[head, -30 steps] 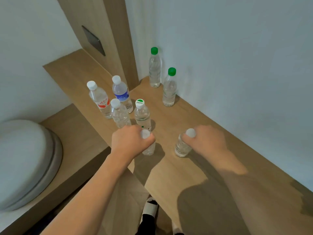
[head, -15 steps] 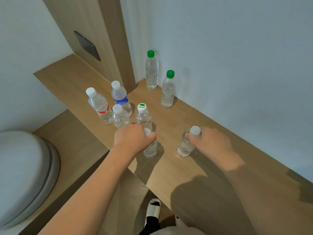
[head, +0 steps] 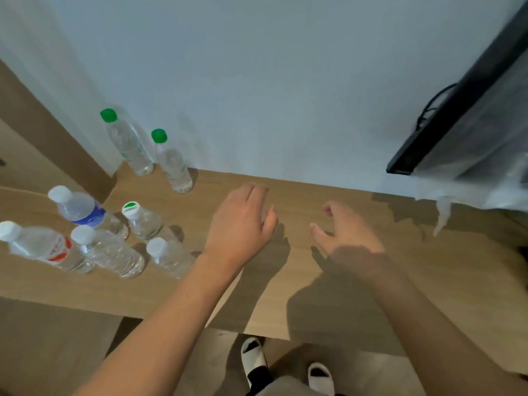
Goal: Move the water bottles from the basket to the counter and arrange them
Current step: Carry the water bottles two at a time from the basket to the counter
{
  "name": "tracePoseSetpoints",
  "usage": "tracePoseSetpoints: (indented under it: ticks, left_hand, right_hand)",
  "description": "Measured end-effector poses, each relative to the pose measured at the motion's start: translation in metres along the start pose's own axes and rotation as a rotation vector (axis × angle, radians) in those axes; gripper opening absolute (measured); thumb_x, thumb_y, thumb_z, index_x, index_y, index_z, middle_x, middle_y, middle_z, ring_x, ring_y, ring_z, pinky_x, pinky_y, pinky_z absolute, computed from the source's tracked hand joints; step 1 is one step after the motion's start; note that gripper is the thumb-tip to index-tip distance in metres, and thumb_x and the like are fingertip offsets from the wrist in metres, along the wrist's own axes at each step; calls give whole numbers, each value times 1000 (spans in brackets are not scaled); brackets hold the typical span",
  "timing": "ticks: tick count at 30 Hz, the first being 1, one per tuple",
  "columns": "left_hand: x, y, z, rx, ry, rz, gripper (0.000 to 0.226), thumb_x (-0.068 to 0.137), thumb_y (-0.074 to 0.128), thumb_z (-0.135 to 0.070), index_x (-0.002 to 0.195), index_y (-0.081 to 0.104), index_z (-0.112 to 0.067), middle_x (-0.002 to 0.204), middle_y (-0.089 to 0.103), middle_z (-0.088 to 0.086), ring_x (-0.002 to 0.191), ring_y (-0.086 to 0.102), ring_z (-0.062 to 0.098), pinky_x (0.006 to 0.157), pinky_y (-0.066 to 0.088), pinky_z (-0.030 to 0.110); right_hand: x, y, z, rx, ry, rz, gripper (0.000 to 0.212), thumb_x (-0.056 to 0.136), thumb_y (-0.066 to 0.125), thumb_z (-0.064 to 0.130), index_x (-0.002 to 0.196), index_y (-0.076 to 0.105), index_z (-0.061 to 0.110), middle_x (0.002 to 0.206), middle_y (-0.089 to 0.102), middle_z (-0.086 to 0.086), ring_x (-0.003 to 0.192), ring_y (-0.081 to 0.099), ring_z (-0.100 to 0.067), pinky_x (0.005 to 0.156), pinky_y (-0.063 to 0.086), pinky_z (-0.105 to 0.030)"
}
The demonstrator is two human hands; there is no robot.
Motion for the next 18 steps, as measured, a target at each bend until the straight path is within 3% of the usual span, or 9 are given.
tracePoseSetpoints:
  ticks: [7, 13, 18]
  left_hand:
    - [5, 45, -124, -73, 260, 122, 37, 92, 56, -27, 123, 58, -7, 113, 64, 10, 103, 59, 30, 82, 48, 37]
    - [-40, 83, -278, -101, 528, 216, 36, 95, 50, -32, 125, 56, -11, 116, 62, 7, 104, 58, 26, 82, 47, 36]
    - [-116, 110, -415, -124, 712, 301, 40, 97, 45, -35, 129, 55, -13, 120, 60, 6, 105, 58, 23, 86, 50, 36]
  right_hand:
    - [-84, -48, -112, 101, 278, -154, 46, 98, 51, 42, 138, 44, 22, 137, 52, 2, 122, 53, -19, 101, 44, -37]
    - [-208, -77, -232, 155, 502, -314, 48, 95, 53, 45, 138, 45, 24, 133, 56, 2, 110, 58, -20, 94, 50, -39]
    - [-342, -92, -330, 232, 685, -417, 50, 95, 53, 42, 139, 45, 20, 136, 54, -1, 121, 53, -21, 100, 45, -37]
Point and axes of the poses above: each hand's wrist, its own x-axis towards the middle knuckle, its own y-axis out of the palm, z = x × y, the point moved 6 cm from there along x, towards the middle knuckle
